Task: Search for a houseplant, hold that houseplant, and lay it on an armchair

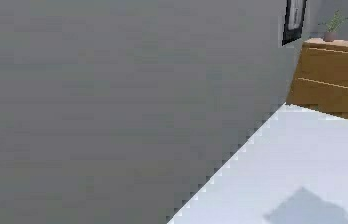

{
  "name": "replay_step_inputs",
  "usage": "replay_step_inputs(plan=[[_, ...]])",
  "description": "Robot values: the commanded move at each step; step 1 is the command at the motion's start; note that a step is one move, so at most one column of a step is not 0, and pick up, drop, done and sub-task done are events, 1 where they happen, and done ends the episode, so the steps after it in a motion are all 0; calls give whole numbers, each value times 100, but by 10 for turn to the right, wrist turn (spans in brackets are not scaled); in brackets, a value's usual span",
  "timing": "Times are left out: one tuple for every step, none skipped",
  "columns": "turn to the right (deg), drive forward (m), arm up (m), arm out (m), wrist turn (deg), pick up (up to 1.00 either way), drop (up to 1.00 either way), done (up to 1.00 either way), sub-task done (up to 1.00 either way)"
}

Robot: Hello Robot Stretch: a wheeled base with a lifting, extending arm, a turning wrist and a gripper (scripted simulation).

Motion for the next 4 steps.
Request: replay_step_inputs(plan=[[390, 0, 0, 0, 0, 0, 0, 0, 0], [0, 100, 0, 0, 0, 0, 0, 0, 0], [0, 60, 0, 0, 0, 0, 0, 0, 0], [420, 0, 0, 0, 0, 0, 0, 0, 0]])
